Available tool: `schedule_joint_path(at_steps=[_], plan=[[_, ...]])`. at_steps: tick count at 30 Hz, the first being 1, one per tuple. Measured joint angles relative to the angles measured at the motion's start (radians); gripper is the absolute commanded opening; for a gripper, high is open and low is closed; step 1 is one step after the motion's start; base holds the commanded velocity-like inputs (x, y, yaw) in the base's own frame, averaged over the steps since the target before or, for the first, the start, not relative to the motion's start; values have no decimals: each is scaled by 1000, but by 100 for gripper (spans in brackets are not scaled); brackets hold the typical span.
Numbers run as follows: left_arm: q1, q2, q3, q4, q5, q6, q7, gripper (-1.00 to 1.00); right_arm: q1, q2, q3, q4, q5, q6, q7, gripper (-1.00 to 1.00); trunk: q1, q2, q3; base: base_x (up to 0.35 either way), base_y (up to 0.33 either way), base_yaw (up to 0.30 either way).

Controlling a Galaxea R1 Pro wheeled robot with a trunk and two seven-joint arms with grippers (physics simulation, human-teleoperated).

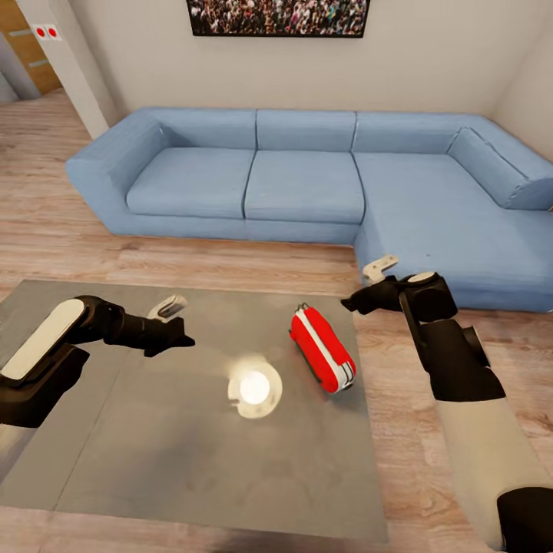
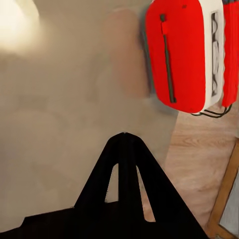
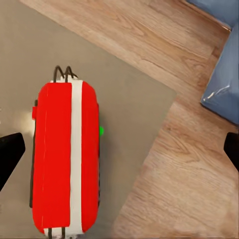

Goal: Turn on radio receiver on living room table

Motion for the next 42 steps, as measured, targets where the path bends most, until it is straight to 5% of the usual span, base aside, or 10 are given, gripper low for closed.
schedule_joint_path(at_steps=[5, 9, 12, 14, 17, 20, 26, 29, 34, 42], plan=[[1, 4, -49, -4, -6, 0, 0, -100, 32, -13, -49, -4, 1, 0, 0, 100, 0, 0, 8, 0, 0, 60], [1, 29, -70, -3, -7, 0, 0, -100, 83, -78, -79, -5, 5, -1, 1, 100, 0, 0, 14, 0, 0, 15], [6, 57, -133, -1, -7, -4, -1, -100, 154, -118, -131, -4, 2, 0, 4, 100, 0, 0, 18, 0, 0, 2], [50, 78, -195, 3, -13, -8, -2, -100, 254, -131, -209, -4, 4, -1, 3, 100, 0, 0, 21, 0, 0, 0], [130, 85, -215, 8, -74, -10, -5, -100, 381, -130, -278, 3, 3, 0, -4, 100, 0, 0, 26, 0, 0, 0], [222, 84, -221, 26, -189, -12, -36, -100, 524, -125, -309, 28, 2, 0, -13, 100, 0, 0, 31, 0, 0, 0], [316, 85, -236, 141, -428, -147, -295, -100, 671, -119, -355, 135, -3, -71, -22, 100, 0, 0, 40, 0, 0, 0], [337, 85, -354, 271, -573, -276, -540, -100, 700, -107, -406, 240, -2, -151, -26, 100, 0, 0, 45, 0, 0, 0], [343, 89, -517, 464, -624, -460, -785, -100, 707, -100, -434, 416, -2, -275, -87, 100, 0, 0, 53, 0, 0, 0], [343, 132, -606, 530, -624, -515, -973, -100, 708, -82, -439, 507, -5, -359, -154, 100, 0, 0, 65, 0, 0, 0]])
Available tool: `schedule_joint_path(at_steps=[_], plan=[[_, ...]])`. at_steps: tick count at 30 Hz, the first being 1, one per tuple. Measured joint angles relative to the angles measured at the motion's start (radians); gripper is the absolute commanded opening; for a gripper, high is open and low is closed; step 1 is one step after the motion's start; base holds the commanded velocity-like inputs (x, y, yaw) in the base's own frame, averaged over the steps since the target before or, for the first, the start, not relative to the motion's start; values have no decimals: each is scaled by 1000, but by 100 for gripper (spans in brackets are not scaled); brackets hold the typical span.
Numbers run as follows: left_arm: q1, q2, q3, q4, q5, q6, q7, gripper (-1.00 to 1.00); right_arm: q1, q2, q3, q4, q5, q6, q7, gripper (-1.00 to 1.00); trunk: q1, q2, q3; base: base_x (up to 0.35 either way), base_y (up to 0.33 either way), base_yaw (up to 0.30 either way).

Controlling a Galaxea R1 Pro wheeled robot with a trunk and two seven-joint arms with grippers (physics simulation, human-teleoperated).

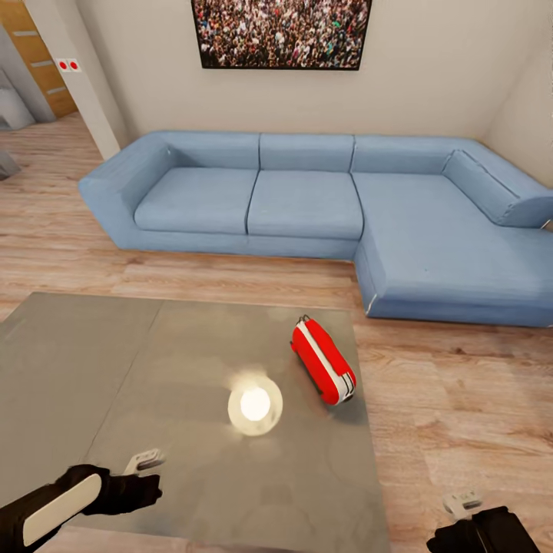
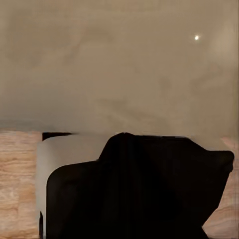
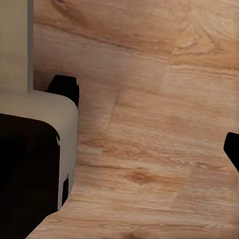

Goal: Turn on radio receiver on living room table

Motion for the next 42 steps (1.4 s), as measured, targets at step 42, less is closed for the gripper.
schedule_joint_path(at_steps=[42], plan=[[143, -367, -161, 871, -171, -415, -354, -100, 0, 107, -7, 683, -5, -469, -380, 100, 0, 0, 66, 0, 0, 0]])
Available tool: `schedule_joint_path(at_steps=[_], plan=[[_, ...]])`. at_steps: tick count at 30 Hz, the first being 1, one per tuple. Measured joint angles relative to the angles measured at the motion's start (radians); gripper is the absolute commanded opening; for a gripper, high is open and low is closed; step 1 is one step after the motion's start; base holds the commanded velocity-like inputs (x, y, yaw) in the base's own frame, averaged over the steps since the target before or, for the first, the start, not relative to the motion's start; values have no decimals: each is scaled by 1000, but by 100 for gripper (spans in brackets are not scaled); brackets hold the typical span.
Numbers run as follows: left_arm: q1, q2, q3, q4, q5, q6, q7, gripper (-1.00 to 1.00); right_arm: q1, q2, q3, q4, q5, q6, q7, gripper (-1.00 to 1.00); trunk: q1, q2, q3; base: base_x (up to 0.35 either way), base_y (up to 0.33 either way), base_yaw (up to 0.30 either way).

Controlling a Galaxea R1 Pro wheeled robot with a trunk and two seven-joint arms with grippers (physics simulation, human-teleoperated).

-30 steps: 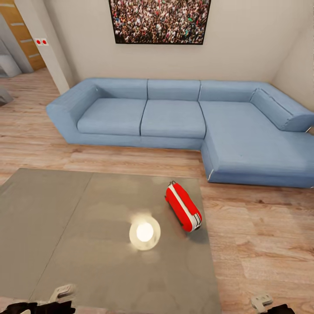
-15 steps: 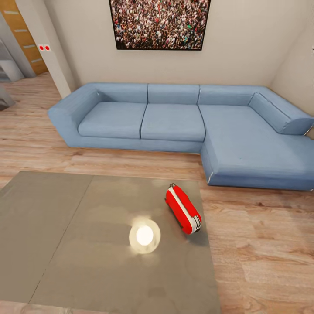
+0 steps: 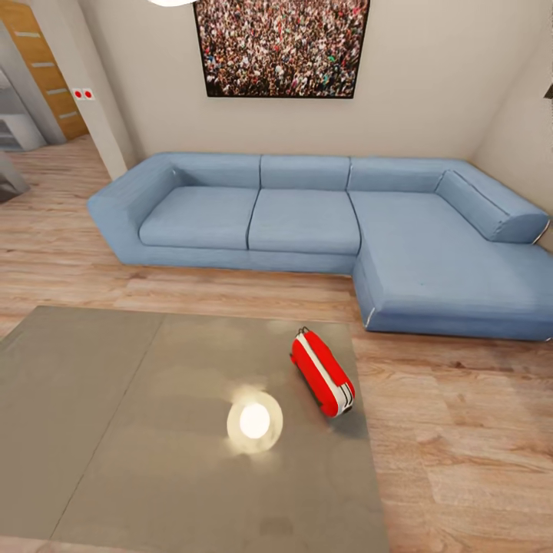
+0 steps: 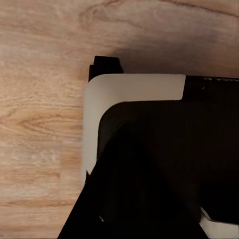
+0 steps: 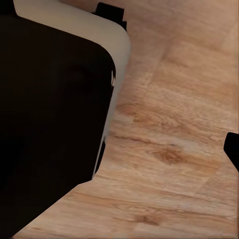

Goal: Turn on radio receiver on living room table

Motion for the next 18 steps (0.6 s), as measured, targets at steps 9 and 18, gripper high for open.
schedule_joint_path(at_steps=[9, 18], plan=[[22, -44, 0, 26, -55, -47, 23, -100, 0, 89, 1, 105, -2, -45, -99, 100, 0, 0, 14, 0, 0, 0], [36, -76, 0, 27, -55, -48, 24, -100, 0, 138, 1, 183, -2, -81, -118, 100, 0, 0, 28, 0, 0, 0]])
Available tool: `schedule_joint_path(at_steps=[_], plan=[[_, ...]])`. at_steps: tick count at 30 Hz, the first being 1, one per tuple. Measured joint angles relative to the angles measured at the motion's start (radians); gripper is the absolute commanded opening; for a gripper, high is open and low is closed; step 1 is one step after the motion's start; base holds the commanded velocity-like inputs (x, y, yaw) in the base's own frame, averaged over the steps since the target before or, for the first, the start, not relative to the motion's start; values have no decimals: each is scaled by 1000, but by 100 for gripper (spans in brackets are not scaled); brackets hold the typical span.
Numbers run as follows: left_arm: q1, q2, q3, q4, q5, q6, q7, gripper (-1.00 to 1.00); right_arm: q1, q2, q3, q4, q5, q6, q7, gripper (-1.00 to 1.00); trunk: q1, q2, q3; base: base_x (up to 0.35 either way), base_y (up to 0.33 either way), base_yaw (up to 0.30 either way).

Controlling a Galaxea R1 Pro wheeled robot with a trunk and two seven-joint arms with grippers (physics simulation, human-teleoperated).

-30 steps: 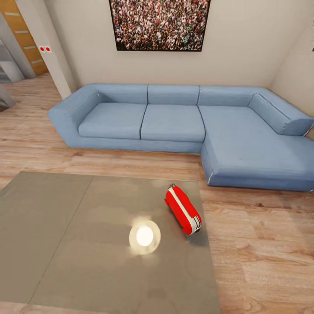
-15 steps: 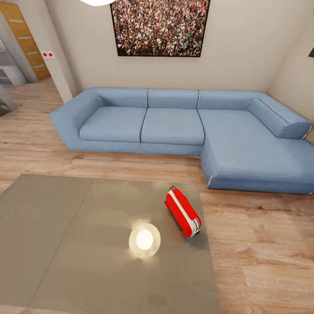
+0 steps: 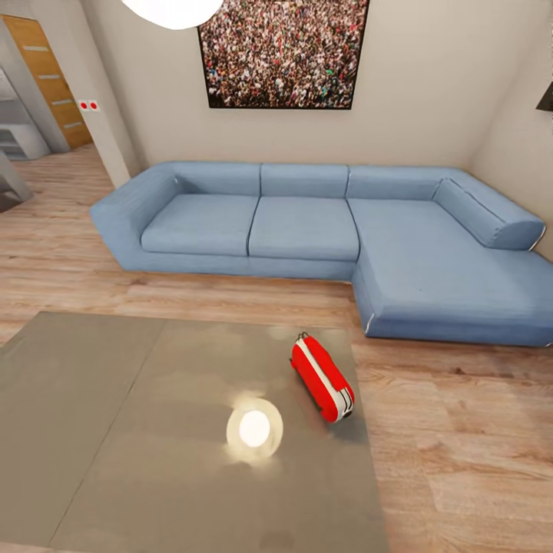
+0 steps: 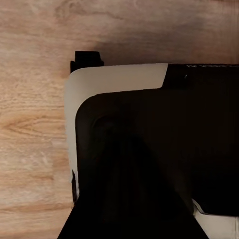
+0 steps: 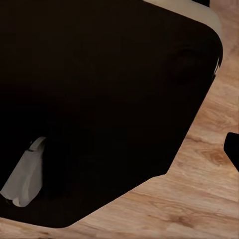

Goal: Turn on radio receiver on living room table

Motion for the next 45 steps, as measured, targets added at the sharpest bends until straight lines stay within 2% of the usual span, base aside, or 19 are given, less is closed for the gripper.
schedule_joint_path(at_steps=[4, 6, 9, 19, 23, 25, 35, 36, 38, 40, 43, 45], plan=[[20, -36, 0, 0, -1, 0, 42, -100, 0, 4, 0, 23, -1, -35, -19, 100, 0, 0, 6, 0, 0, 0], [30, -61, 0, 0, -2, 0, 112, -100, 0, 5, 0, 38, 0, -45, -39, 100, 0, 0, 9, 0, 0, 0], [35, -78, 0, 0, -2, 0, 168, -100, 0, 5, 0, 47, 0, -50, -50, 100, 0, 0, 14, 0, 0, 0], [37, -90, 0, 0, -1, 1, 208, -100, 0, 7, 0, 55, 0, -64, -57, 100, 0, 0, 30, 0, 0, 0], [43, -99, 0, 0, -1, 2, 264, -100, 0, 10, 0, 55, 0, -64, -57, 100, 0, 0, 36, 0, 0, 0], [48, -108, 0, 0, -1, 7, 318, -100, 0, 13, 0, 55, 0, -65, -57, 100, 0, 0, 39, 0, 0, 0], [52, -111, 0, 0, -2, 10, 337, -100, 0, 20, 0, 68, -1, -67, -57, 100, 0, 0, 55, 0, 0, 0], [52, -111, 0, 0, -2, 9, 338, -100, 0, 20, -1, 73, -7, -69, -57, 100, 0, 0, 57, 0, 0, 0], [52, -112, 0, -1, -2, 8, 338, -100, 0, 20, -2, 80, -49, -74, -57, 100, 0, 0, 60, 0, 0, 0], [52, -112, 0, -1, -2, 7, 338, -100, 0, 19, -3, 83, -108, -77, -56, 100, 0, 0, 63, 0, 0, 0], [52, -114, 0, -1, -3, 5, 338, -100, 0, 19, -2, 87, -154, -79, -56, 100, 0, 0, 68, 0, 0, 0], [52, -114, 0, -1, -2, 4, 338, -100, 1, 19, -1, 88, -160, -80, -56, 100, 0, 0, 71, 0, 0, 0]])
